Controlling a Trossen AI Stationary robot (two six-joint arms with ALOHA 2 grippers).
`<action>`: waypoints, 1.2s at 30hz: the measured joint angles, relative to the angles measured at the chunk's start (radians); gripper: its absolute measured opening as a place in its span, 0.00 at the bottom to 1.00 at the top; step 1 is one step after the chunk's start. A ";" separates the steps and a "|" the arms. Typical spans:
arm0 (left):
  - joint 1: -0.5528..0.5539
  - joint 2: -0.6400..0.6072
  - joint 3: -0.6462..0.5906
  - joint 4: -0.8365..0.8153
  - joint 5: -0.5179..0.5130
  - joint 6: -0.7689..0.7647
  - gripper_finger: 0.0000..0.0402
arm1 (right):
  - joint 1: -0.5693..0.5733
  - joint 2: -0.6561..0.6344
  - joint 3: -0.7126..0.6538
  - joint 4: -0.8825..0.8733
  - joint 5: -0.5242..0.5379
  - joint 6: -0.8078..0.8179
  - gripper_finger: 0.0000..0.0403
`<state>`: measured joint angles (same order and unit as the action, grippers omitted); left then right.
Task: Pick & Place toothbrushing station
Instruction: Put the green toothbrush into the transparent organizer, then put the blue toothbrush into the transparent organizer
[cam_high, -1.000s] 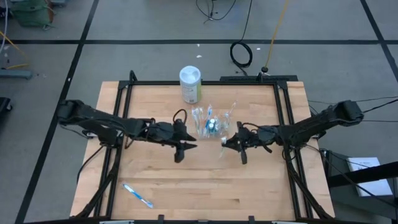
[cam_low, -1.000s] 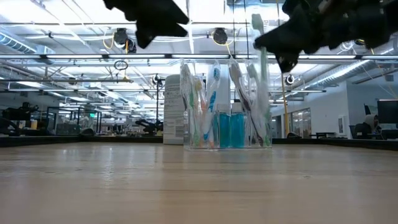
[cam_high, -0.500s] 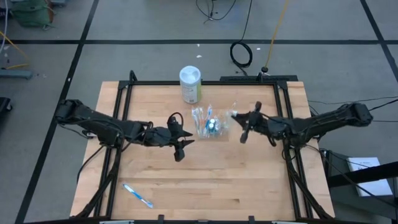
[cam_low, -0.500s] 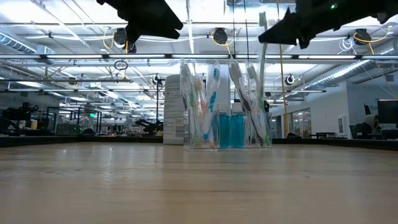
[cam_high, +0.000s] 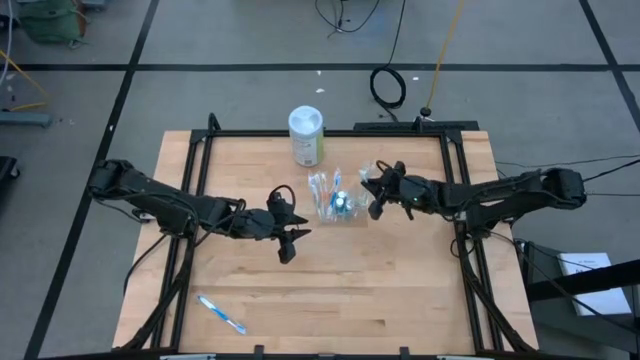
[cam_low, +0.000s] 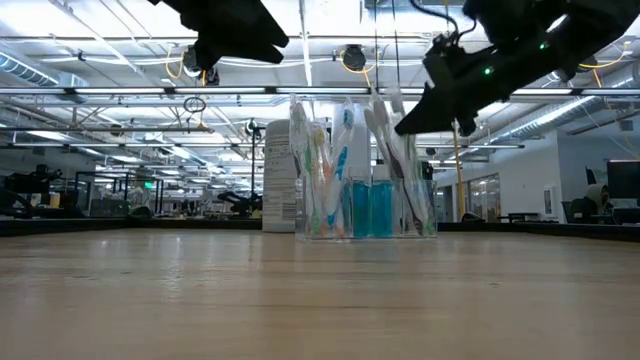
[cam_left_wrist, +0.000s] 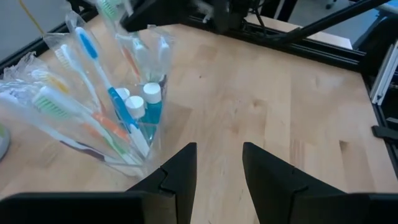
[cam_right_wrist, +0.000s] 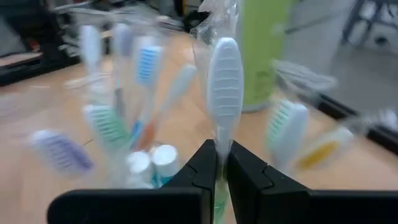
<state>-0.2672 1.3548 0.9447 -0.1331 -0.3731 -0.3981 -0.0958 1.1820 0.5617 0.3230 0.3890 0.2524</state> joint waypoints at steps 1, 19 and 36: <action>-0.004 0.000 0.000 0.000 -0.006 0.000 0.33 | -0.009 0.014 0.000 0.002 -0.001 0.027 0.04; -0.050 0.000 0.000 -0.073 -0.081 -0.005 0.33 | -0.033 0.068 0.000 -0.060 -0.026 0.128 0.18; -0.096 0.000 0.000 -0.178 0.034 -0.170 0.33 | -0.033 -0.138 -0.002 -0.189 -0.133 0.096 0.29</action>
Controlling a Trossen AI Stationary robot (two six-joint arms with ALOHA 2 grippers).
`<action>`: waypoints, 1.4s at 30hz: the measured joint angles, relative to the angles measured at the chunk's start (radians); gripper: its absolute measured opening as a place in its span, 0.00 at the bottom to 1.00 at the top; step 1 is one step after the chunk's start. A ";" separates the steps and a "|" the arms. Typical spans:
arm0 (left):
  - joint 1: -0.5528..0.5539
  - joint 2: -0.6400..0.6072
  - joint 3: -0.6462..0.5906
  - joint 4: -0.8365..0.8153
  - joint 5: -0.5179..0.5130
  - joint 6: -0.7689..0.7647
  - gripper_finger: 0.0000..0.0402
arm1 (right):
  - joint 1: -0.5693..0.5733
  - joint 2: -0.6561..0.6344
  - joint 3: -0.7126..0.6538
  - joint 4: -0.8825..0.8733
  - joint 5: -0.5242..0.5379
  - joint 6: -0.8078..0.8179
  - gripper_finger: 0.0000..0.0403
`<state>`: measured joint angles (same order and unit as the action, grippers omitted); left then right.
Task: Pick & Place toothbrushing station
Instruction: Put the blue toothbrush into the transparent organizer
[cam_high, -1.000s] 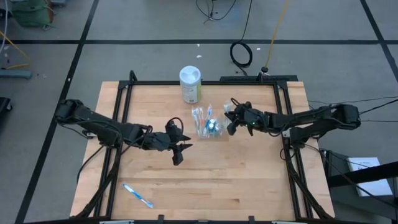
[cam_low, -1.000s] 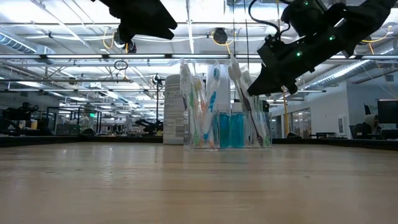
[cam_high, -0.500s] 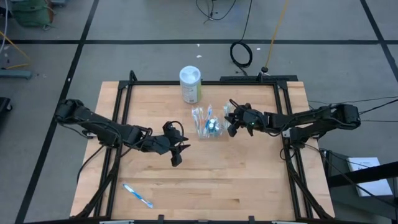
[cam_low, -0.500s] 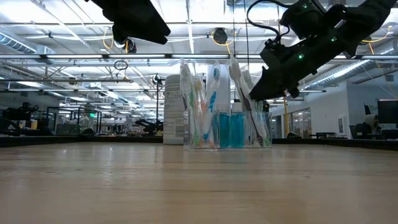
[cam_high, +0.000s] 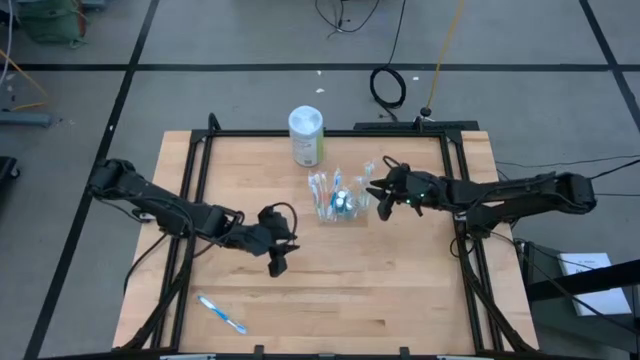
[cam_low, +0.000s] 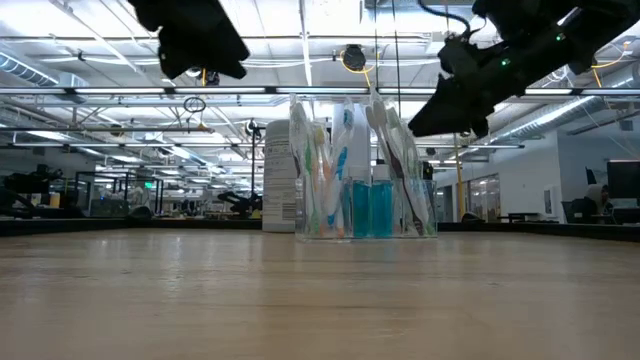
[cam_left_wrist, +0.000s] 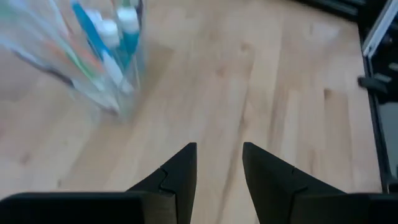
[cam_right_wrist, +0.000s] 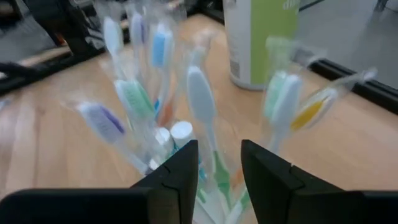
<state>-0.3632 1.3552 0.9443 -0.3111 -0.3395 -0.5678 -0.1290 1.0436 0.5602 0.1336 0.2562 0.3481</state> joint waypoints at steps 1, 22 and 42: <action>-0.012 0.000 0.000 -0.016 0.000 -0.014 0.33 | 0.000 -0.014 0.000 -0.003 0.000 0.005 0.29; -0.389 0.171 0.000 -0.145 0.345 -0.017 0.33 | 0.033 -0.048 0.001 -0.002 0.000 -0.073 0.28; -0.554 0.376 0.001 -0.190 0.486 -0.187 0.33 | 0.033 -0.048 0.001 0.038 0.000 -0.073 0.28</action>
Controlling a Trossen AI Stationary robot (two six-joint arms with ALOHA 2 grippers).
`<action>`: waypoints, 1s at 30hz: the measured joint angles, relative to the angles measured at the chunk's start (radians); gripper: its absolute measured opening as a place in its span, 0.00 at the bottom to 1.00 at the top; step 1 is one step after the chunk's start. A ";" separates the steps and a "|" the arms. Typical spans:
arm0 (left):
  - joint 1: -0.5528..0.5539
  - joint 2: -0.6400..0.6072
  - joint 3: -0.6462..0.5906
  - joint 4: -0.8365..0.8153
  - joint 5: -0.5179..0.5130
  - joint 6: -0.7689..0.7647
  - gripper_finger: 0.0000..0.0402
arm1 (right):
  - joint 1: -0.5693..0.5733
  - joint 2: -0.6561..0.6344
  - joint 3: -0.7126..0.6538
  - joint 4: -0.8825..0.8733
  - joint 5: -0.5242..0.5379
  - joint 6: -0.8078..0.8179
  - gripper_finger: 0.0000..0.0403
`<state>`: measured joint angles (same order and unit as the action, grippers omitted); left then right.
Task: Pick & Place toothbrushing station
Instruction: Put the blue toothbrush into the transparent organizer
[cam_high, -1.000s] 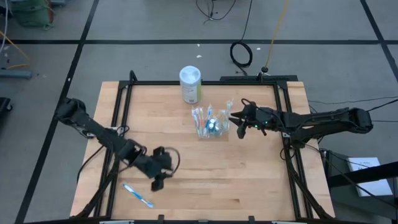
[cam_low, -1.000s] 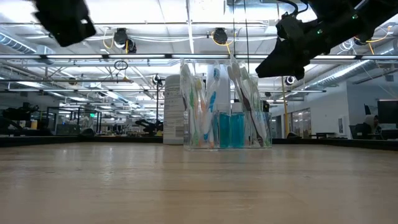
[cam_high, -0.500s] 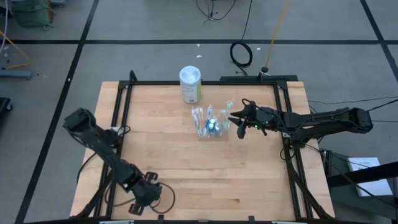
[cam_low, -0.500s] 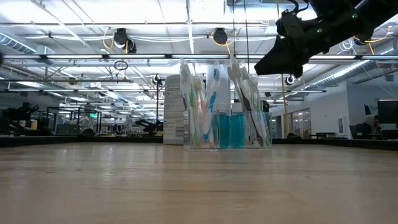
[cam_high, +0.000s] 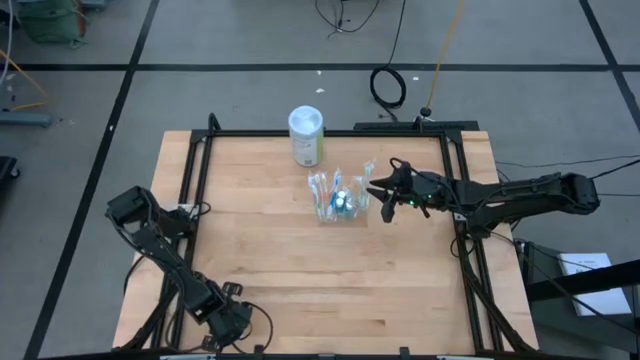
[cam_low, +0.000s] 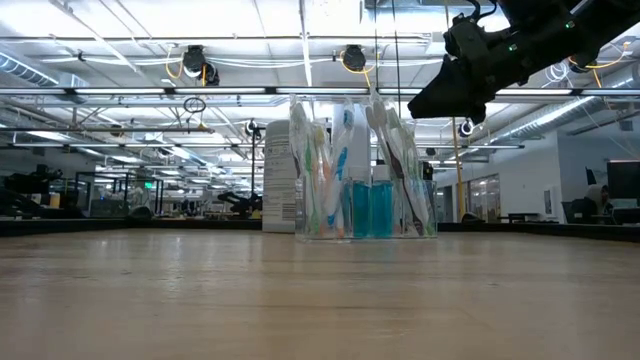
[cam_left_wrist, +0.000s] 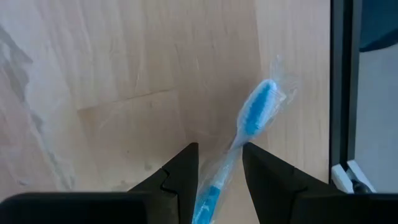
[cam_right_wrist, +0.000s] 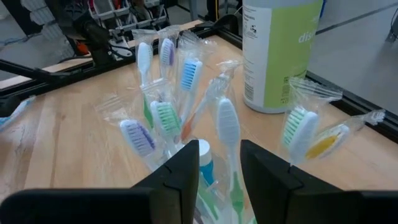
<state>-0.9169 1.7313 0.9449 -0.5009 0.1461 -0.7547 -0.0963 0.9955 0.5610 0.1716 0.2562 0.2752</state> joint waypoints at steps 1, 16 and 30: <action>-0.002 0.003 0.001 0.001 -0.006 -0.009 0.33 | 0.000 0.000 0.000 0.004 0.000 0.000 0.28; 0.087 0.004 -0.001 0.004 0.022 -0.110 0.04 | 0.000 0.000 0.000 0.097 0.002 -0.034 0.28; 0.358 -0.128 -0.002 0.200 -0.368 0.065 0.04 | 0.000 0.015 0.001 0.123 -0.030 -0.208 0.26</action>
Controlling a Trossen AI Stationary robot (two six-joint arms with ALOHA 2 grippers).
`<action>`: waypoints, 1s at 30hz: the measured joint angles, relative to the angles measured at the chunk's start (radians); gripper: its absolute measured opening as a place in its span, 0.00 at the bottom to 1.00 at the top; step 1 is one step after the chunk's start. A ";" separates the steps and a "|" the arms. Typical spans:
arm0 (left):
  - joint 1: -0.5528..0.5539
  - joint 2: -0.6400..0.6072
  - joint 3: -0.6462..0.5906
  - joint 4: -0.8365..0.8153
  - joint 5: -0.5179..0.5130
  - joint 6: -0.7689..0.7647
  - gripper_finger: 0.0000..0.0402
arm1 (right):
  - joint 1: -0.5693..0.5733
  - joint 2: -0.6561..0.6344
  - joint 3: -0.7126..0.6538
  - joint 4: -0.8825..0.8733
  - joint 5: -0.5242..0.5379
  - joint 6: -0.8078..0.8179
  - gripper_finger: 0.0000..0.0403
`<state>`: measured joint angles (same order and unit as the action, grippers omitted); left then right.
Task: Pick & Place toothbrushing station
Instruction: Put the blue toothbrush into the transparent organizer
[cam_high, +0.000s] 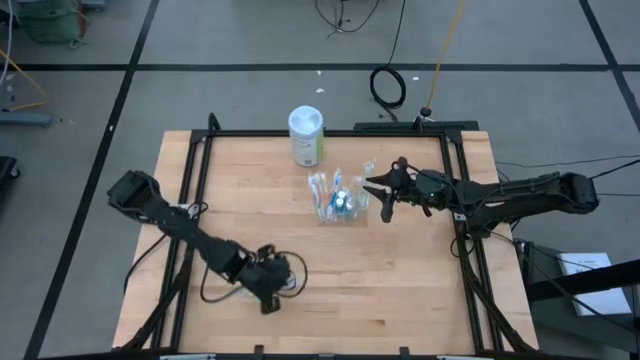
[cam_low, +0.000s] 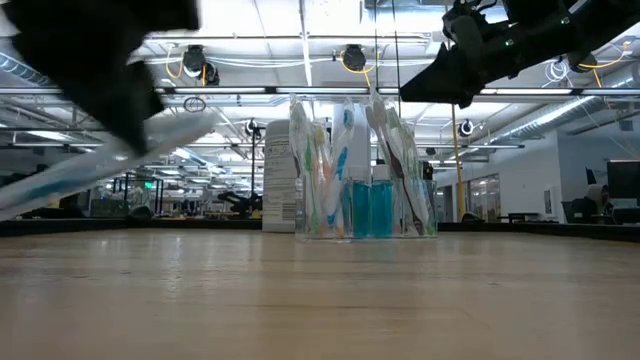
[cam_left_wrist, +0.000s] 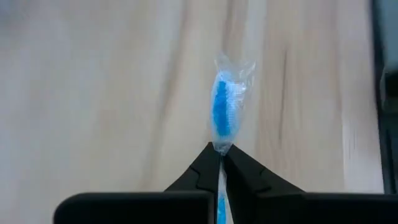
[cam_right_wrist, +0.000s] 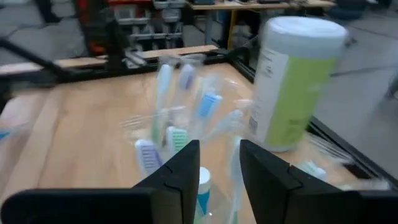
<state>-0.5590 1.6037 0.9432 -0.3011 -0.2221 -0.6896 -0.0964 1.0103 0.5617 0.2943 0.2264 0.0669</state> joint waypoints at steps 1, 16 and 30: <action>0.019 -0.014 0.000 0.037 -0.036 0.051 0.04 | 0.000 0.002 0.000 0.004 -0.023 -0.020 0.26; 0.278 -0.061 0.001 0.693 -0.145 0.664 0.02 | 0.022 0.148 0.000 0.367 -0.314 0.099 0.26; 0.378 -0.062 0.001 0.910 -0.128 0.809 0.01 | 0.033 0.158 0.000 0.420 -0.456 0.083 0.27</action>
<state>-0.1811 1.5414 0.9440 0.6087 -0.3497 0.1190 -0.0632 1.1682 0.5617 0.7146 -0.2295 0.1497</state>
